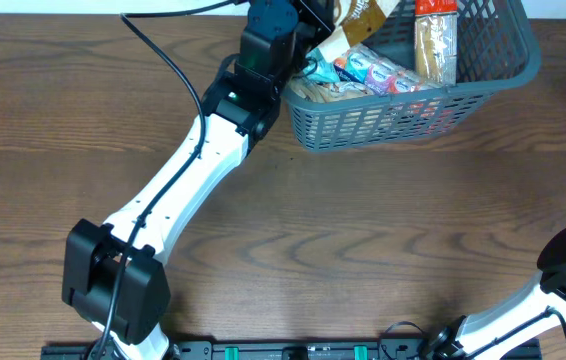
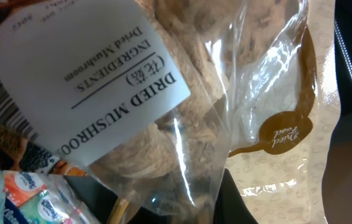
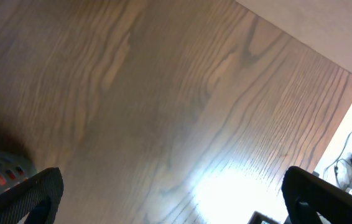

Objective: Pack container
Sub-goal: 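Carry the mushroom bag with the left gripper into the basket, then open the left gripper to release the mushroom bag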

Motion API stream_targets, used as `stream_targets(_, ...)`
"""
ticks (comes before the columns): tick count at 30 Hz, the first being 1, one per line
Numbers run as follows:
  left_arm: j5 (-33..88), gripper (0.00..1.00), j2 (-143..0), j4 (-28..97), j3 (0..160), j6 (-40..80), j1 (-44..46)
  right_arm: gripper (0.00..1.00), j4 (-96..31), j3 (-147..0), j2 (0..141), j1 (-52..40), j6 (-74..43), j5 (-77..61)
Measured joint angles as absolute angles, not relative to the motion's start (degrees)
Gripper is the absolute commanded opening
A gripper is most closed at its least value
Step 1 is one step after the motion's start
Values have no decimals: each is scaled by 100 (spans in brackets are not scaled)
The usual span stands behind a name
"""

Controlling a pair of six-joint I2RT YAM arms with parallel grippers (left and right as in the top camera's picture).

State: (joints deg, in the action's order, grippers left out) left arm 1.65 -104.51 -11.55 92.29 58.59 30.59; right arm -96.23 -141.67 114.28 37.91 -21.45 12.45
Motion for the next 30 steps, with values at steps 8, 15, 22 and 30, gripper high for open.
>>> stream_targets(8,309,6,-10449,-607,9229,5843,3094,99,-9623,-14167,11428,3791,-2143,1245)
stream_targets(15,362,10,-10449,-148,9229,5596,3162,99,-9620,-14167,11428,3791,-2143,1245)
stream_targets(22,375,10,-10449,38,9229,5498,3162,99,-9620,-14167,11428,3791,-2145,1245)
stream_targets(30,399,47,-10449,104,9229,5380,3162,99,-9620,-14167,11428,3791,-2145,1245)
